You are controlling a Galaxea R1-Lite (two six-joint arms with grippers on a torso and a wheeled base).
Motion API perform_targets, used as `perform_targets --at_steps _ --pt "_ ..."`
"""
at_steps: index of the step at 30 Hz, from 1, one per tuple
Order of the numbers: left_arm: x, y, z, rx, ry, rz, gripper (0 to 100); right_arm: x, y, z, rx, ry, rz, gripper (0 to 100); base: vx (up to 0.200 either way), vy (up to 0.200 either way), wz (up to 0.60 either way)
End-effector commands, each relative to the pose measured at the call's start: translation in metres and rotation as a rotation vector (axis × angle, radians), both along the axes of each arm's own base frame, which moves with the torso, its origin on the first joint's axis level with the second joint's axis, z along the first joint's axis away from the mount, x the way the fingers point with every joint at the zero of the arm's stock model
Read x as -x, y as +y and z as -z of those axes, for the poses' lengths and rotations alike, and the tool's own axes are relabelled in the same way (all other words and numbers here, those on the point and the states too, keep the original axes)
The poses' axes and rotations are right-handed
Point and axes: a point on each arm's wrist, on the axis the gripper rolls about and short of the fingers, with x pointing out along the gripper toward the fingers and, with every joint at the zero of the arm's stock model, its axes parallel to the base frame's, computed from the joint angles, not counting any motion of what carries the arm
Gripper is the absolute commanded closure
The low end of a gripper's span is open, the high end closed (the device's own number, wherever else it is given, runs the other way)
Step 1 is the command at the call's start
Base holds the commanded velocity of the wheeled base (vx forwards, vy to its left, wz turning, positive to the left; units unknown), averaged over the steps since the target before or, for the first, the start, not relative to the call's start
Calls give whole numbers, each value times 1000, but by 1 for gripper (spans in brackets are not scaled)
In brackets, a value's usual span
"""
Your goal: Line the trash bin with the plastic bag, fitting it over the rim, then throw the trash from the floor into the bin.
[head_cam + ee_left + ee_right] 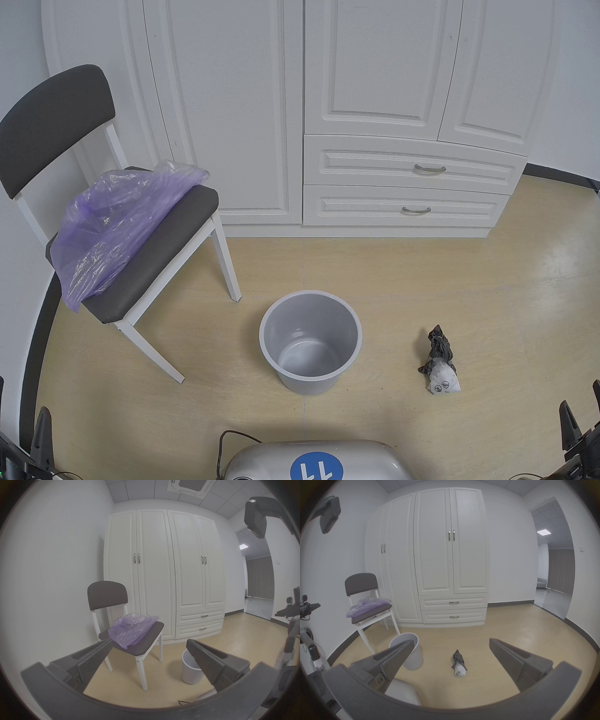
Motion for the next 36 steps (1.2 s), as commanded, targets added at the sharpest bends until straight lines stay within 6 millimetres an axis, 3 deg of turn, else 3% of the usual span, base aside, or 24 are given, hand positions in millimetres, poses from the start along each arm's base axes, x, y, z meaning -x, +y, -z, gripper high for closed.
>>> perform_targets --at_steps 1,5,9,12,13,15,17,18,20,21,22,24,25,26,27,30,31,32,34,35,36 --pt "0 0 4 -27 -23 -10 0 21 1 -58 -21 -255 -87 0 0 0 0" --pt "4 0 -6 -31 -56 5 0 22 2 -71 11 -210 -123 0 0 0 0" --pt "9 0 -31 -36 -8 26 0 12 2 -78 29 -76 -133 0 0 0 0" --pt "2 1 -73 -46 150 38 0 -8 3 -109 62 58 -131 0 0 0 0" --pt "1 1 -75 -48 157 37 0 -9 3 -110 63 64 -131 0 0 0 0" --pt "-19 0 -110 -98 343 30 0 -40 2 -137 57 172 -112 0 0 0 0" --pt "-23 0 -114 -105 364 27 0 -44 2 -140 56 183 -112 0 0 0 0" --pt "-43 0 -131 -146 432 15 0 -65 2 -150 53 226 -90 0 0 0 0" --pt "-46 0 -132 -152 439 11 0 -67 1 -151 51 234 -90 0 0 0 0" --pt "-76 0 -142 -223 516 -23 0 -89 1 -156 31 269 -69 0 0 0 0" --pt "-92 1 -144 -275 556 -47 0 -100 1 -156 5 274 -65 0 0 0 0" --pt "-92 1 -144 -275 556 -47 0 -100 1 -156 5 274 -65 0 0 0 0" --pt "-126 0 -142 -364 621 -82 0 -114 1 -152 -51 266 -47 0 0 0 0" --pt "-131 0 -141 -373 626 -87 0 -115 1 -150 -58 266 -46 0 0 0 0" --pt "-151 -1 -139 -394 640 -101 0 -117 2 -143 -80 268 -56 0 0 0 0" --pt "-186 -7 -129 -421 680 -106 0 -126 5 -139 -79 265 -74 0 0 0 0" --pt "-189 -8 -128 -424 684 -106 0 -127 6 -139 -79 263 -76 0 0 0 0" --pt "-207 -13 -121 -444 708 -107 0 -127 7 -139 -77 256 -80 0 0 0 0" --pt "-210 -14 -119 -448 714 -106 0 -127 7 -138 -75 257 -82 0 0 0 0" --pt "-235 -22 -105 -480 757 -128 0 -128 10 -134 -70 276 -93 0 0 0 0" --pt "-242 -24 -103 -492 762 -140 0 -130 10 -133 -67 282 -93 0 0 0 0"
